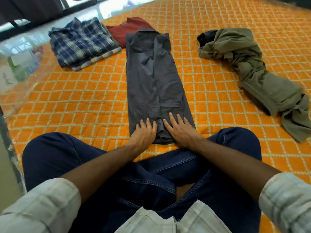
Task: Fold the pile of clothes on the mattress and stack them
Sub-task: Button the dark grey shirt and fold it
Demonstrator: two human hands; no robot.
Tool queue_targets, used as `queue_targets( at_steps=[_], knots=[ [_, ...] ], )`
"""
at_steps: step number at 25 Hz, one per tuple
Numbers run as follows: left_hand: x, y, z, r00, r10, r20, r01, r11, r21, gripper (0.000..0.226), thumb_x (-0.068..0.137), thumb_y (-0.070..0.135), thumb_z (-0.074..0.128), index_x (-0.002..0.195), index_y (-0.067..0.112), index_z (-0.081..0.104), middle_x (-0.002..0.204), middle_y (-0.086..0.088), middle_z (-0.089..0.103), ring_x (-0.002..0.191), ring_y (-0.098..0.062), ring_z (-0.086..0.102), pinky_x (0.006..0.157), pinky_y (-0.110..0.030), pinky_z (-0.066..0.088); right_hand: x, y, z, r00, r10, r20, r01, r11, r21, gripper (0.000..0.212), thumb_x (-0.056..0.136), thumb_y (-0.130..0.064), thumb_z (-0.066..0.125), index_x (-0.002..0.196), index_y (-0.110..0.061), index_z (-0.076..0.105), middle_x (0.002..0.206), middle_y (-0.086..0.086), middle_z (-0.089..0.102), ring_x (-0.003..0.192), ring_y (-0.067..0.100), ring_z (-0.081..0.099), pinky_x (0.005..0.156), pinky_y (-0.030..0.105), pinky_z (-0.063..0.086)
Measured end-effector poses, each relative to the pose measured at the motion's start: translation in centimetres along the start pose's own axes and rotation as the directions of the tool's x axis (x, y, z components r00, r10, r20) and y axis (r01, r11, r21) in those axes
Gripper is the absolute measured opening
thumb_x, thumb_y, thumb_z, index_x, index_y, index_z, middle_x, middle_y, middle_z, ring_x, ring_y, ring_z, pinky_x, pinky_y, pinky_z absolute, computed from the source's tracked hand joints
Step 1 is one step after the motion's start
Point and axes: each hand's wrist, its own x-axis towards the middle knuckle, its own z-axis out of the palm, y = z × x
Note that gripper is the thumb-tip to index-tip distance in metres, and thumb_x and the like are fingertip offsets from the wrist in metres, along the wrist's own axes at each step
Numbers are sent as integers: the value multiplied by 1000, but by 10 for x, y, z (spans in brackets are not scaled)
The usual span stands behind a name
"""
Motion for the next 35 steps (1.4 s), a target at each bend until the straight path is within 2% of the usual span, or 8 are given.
queue_targets(
  at_steps=[6, 12, 18, 22, 26, 29, 32, 35],
  knots=[
    [-6, -21, -39, 992, 106, 74, -97, 989, -115, 46, 102, 6, 33, 148, 3, 36, 144, -25, 49, 120, -41, 59, 94, -44, 53, -8, 10, -38, 994, -2, 105, -11, 993, 116, 52, 107, -17, 34, 158, -17, 22, 156, 24, 34, 136, 44, 45, 103, 51, 44],
    [-15, -54, -106, 865, 365, 346, -199, 880, -431, 17, 98, 14, 56, 106, 2, 64, 93, -7, 64, 84, -23, 58, 72, -33, 42, -19, 62, -124, 925, -263, 276, 149, 916, 373, 26, 83, -5, 61, 87, -31, 62, 88, -1, 61, 86, 27, 58, 76, 41, 50],
    [60, -139, -173, 963, 268, 15, -245, 900, -361, 21, 90, 22, 72, 108, 13, 70, 97, -5, 69, 89, -23, 64, 76, -34, 50, 65, 137, -179, 963, -122, 241, -15, 866, 499, 25, 85, -7, 76, 108, -15, 70, 105, 3, 69, 98, 23, 61, 82, 39, 51],
    [124, -164, -168, 993, 106, 60, -92, 977, -195, 32, 89, 18, 66, 121, 13, 62, 115, -10, 64, 104, -32, 60, 76, -38, 49, 129, 162, -175, 986, 50, 158, -111, 906, 409, 21, 85, -14, 78, 84, -21, 58, 85, -3, 55, 89, 25, 52, 61, 32, 39],
    [145, -170, -125, 982, -126, -142, 97, 977, -191, 53, 88, 23, 63, 137, 15, 44, 135, -13, 51, 120, -35, 51, 92, -48, 48, 157, 161, -135, 966, 237, -100, -177, 894, 412, 49, 88, -23, 73, 132, -15, 54, 131, 11, 56, 120, 33, 54, 92, 45, 48],
    [107, -127, -83, 976, 37, -217, -79, 979, -189, 83, 87, 49, 60, 155, 17, 25, 159, -12, 28, 140, -35, 35, 106, -53, 38, 117, 129, -89, 912, 76, -404, 109, 903, 416, 74, 85, -43, 68, 147, -12, 44, 146, 13, 45, 135, 33, 41, 110, 44, 37],
    [71, -75, -38, 990, 102, 98, -90, 989, -115, 106, 88, 55, 57, 159, 15, -10, 167, -13, -11, 152, -42, 2, 117, -66, 17, 70, 82, -37, 994, -68, -91, 93, 944, 316, 105, 82, -57, 55, 162, -15, 2, 169, 14, -3, 155, 33, -3, 123, 55, 3],
    [72, -65, -25, 998, 18, 60, -12, 995, -100, 94, 97, 33, 51, 157, 15, -18, 165, -13, -23, 151, -47, -8, 115, -72, 15, 74, 60, -24, 994, 108, -28, -99, 967, 233, 102, 94, -38, 60, 160, -19, -15, 168, 15, -17, 154, 39, -14, 121, 65, 0]
  ],
)
